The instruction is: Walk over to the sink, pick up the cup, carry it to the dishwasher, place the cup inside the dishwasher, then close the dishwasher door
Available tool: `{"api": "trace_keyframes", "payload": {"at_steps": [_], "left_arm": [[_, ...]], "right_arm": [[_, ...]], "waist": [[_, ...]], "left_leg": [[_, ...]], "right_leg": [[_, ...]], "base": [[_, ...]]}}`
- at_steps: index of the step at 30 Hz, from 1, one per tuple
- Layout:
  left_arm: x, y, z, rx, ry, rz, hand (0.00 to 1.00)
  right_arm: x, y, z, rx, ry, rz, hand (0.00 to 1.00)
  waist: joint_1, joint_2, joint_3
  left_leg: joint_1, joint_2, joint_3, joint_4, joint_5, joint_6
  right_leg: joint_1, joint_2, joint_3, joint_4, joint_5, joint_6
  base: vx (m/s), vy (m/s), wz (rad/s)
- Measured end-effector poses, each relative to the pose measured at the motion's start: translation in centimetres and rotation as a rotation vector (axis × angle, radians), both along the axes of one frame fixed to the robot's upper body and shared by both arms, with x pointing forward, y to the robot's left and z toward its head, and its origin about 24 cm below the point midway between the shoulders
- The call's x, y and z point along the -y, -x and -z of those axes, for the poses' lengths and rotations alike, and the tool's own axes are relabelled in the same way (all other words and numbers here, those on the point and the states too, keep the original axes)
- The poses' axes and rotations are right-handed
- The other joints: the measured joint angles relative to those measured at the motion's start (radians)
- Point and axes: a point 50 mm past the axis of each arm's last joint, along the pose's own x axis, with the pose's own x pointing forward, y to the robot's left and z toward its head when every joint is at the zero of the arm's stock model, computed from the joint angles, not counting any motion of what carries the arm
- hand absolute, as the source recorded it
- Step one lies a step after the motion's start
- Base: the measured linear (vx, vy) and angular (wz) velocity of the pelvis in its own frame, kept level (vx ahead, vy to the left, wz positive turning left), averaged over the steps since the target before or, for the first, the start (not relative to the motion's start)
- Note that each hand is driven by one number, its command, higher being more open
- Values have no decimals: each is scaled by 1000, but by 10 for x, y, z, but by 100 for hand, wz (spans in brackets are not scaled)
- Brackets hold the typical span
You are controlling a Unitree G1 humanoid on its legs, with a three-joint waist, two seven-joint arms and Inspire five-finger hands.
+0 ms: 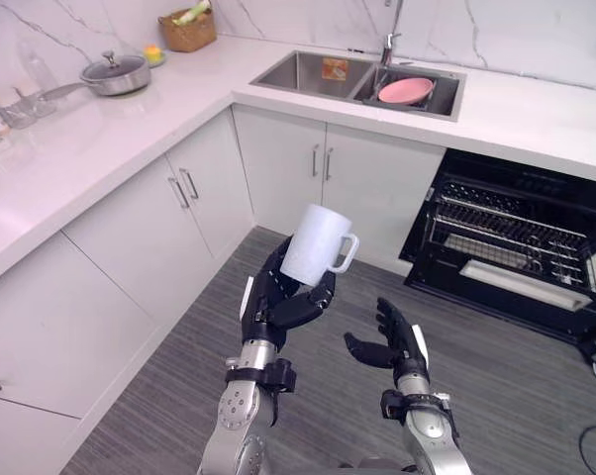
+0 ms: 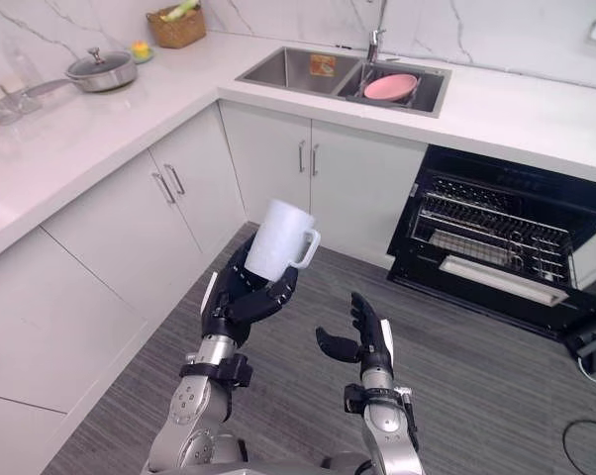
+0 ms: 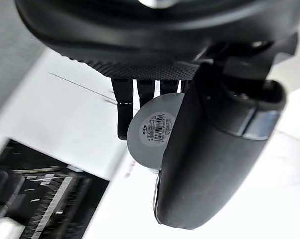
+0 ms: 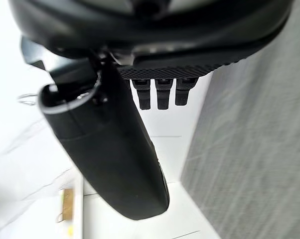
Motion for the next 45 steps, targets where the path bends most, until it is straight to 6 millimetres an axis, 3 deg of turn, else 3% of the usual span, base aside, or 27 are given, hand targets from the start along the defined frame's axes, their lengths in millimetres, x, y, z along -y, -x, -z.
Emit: {"api": "trace_keyframes", "payload": {"at_steps": [1,2,3,5,7,9,10,11,14,18,19,20,21,22,23,24,25,27,28,30,33,36,37,38,41,45], "left_arm": [[0,0,0,-1,2,0,30],[-1,1,2,-8,-3,1,30],[-3,1,4,-14,-13,-2,30],[-6,0,5,-15,-37,3,30],[-7,1,7,-25,-43,-3,30],[-9,3,9,-38,-48,-5,30],[-11,5,11,-45,-64,-2,30],[-14,6,13,-52,-83,0,30],[-16,7,8,-33,-78,-20,30],[-19,6,-1,6,-70,-37,30],[-21,5,-1,6,-70,-46,30],[-25,4,-1,4,-75,-64,30],[-26,3,2,-5,-75,-77,30],[-26,3,2,-7,-75,-77,30],[-25,3,5,-24,-59,-103,30],[-24,2,4,-21,-56,-109,30],[-24,1,4,-24,-53,-111,30],[-22,3,5,-33,-31,-117,30],[-21,3,5,-32,-26,-119,30],[-20,3,0,-11,-10,-115,30],[-19,4,-2,5,2,-115,30],[-21,10,5,-29,-2,-123,30],[-21,12,6,-38,-3,-122,30],[-24,13,8,-46,-17,-129,30],[-26,13,8,-44,-30,-126,30],[-25,14,8,-45,-27,-121,30]], "right_arm": [[0,-2,1,-3,4,-3,90],[4,-6,7,-29,26,-10,90],[1,-7,12,-49,21,-14,90],[-2,-5,17,-79,5,-6,90],[-4,-5,17,-83,0,-10,90],[-7,-5,18,-84,-15,-7,90],[-11,-5,17,-81,-27,-8,90],[-14,-6,16,-76,-41,-7,90],[-22,-12,3,-12,-96,0,90],[-26,-25,-26,134,-162,1,90],[-25,-27,-30,158,-188,5,90],[-25,-29,-33,176,-216,12,90],[-23,-28,-35,189,-237,20,90],[-23,-28,-35,189,-237,21,90],[-16,-28,-38,201,-259,38,90],[-14,-26,-40,214,-285,56,90],[-12,-23,-41,219,-300,69,90],[-7,-9,-51,257,-311,94,90],[-6,-6,-55,276,-315,99,90],[-5,-5,-72,362,-348,108,90],[-5,-10,-90,463,-367,102,90],[-5,-10,-89,459,-367,107,90],[-4,-10,-86,447,-362,108,90],[-7,-10,-81,419,-369,114,90],[-14,-9,-78,403,-392,111,90],[-17,-10,-78,402,-399,88,90]], "waist": [[4,-1,0],[14,7,-4],[18,0,-6],[-8,-40,-9],[0,-46,-5],[4,-51,-1],[1,-57,2],[-16,-58,1],[-27,-56,3],[-44,-54,2],[-49,-56,1],[-55,-71,-9],[-65,-51,-11],[-65,-50,-11],[-58,-5,-23],[-63,-1,-23],[-65,-1,-23],[-64,2,-19],[-60,2,-19],[-42,4,-21],[-9,7,-25],[1,7,-26],[8,18,-34],[9,-8,-41],[11,-48,-57],[13,-54,-59]], "left_leg": [[2,-33,-34,-114,22,-4],[24,-85,-99,-321,195,-15],[44,-100,-77,-330,214,4],[25,-144,-61,-298,176,39],[14,-143,-29,-229,111,59],[72,-139,20,-222,46,68],[130,-145,53,-233,20,80],[188,-149,77,-255,4,92],[305,-136,120,-332,-25,88],[385,-106,158,-379,-51,58],[402,-98,164,-387,-52,49],[424,-98,163,-394,-52,35],[448,-83,141,-392,-76,1],[449,-81,140,-392,-77,1],[457,-35,108,-384,-66,1],[453,-17,85,-349,-42,-8],[447,-7,77,-310,-27,-20],[360,35,53,9,93,-40],[329,45,48,86,85,-47],[224,62,46,211,36,-30],[103,64,32,111,-32,8],[71,-12,-73,-158,-28,11],[97,-43,-112,-268,97,-4],[109,-60,-85,-266,90,10],[112,-91,-24,-251,83,24],[192,-108,54,-271,37,51]], "right_leg": [[3,-13,12,1,-8,13],[3,-27,59,11,-31,50],[12,-39,89,7,-35,61],[18,-78,156,-21,-35,80],[11,-92,193,9,-34,89],[-57,-96,218,215,-51,135],[-142,-114,217,423,-26,196],[-202,-133,202,583,-23,204],[-328,-134,91,697,-57,133],[-424,-118,-49,517,-81,71],[-438,-107,-69,439,-60,47],[-432,-83,-83,289,16,22],[-404,-57,-91,223,146,-34],[-403,-56,-93,223,146,-34],[-380,5,-98,203,128,-58],[-358,25,-103,188,113,-65],[-335,34,-106,173,106,-66],[-192,51,-95,81,95,-69],[-156,51,-90,55,95,-69],[-89,51,-68,1,94,-69],[-52,45,-14,-28,79,-47],[-50,16,47,23,25,-1],[-74,10,92,83,-17,35],[-72,-10,114,90,-28,47],[-71,-56,162,67,-30,65],[-90,-81,223,135,-32,99]], "base": [[322,333,-66],[215,238,-71],[319,287,-63],[327,233,-2],[321,280,-39],[294,244,-76],[282,200,-65],[337,211,-62],[314,101,-50],[333,-33,-31],[415,-97,-18],[561,-118,-10],[585,-104,-4],[510,-78,-25],[478,-88,-35],[470,-108,-34],[456,-108,-5],[420,-57,-5],[355,11,-16],[275,50,-25],[191,106,-49],[197,309,-57],[183,329,-67],[193,316,-61],[197,269,-41],[137,165,-58]]}}
